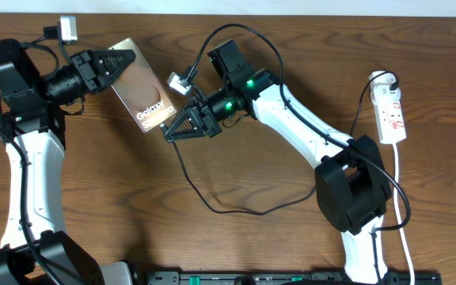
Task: Plug charger to phone and switch on socket
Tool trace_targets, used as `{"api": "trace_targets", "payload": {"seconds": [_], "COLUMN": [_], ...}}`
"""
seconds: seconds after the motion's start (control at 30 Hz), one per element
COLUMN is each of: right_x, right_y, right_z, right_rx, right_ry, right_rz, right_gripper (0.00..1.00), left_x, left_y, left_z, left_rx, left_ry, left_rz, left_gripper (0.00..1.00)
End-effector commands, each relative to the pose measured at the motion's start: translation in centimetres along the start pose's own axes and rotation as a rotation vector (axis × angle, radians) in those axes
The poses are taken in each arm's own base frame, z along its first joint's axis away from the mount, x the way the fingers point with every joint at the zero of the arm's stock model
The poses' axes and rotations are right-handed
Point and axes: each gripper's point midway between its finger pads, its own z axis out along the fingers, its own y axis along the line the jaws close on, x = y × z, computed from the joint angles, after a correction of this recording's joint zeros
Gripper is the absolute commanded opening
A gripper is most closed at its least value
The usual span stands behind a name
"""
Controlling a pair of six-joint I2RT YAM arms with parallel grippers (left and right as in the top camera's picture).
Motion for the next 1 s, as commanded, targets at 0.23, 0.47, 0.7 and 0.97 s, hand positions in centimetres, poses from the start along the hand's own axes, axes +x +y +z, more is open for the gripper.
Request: {"api": "trace_targets", "payload": {"seconds": [0.23,0.47,0.7,0.97], "right_x": [-0.8,-0.8,-0.9,-0.9], "right_y": [1.4,1.4,1.4,1.4], "right_z": [-0.1,-0.1,-0.1,-0.1], "right_rx": [-0.03,-0.03,-0.03,-0.03], "right_ry": [-0.007,-0.007,-0.007,-0.008], "right_rz": [-0.026,-0.026,-0.03,-0.034], "right_gripper": [0.01,0.01,0.01,0.01], "left_x": [-0.4,-0.3,0.0,0.4], "left_y": [-0.5,-0.5,-0.3,-0.7], "left_z": [-1.0,-1.0,-1.0,-0.4], "left_rx": [0.013,0.018,0.016,0.028], "left_ry": [-0.007,-0.003,0.005,0.023], "left_rz": [0.049,0.046,0.013,-0.012], "left_gripper": [0.07,0.08,0.08,0.07]}}
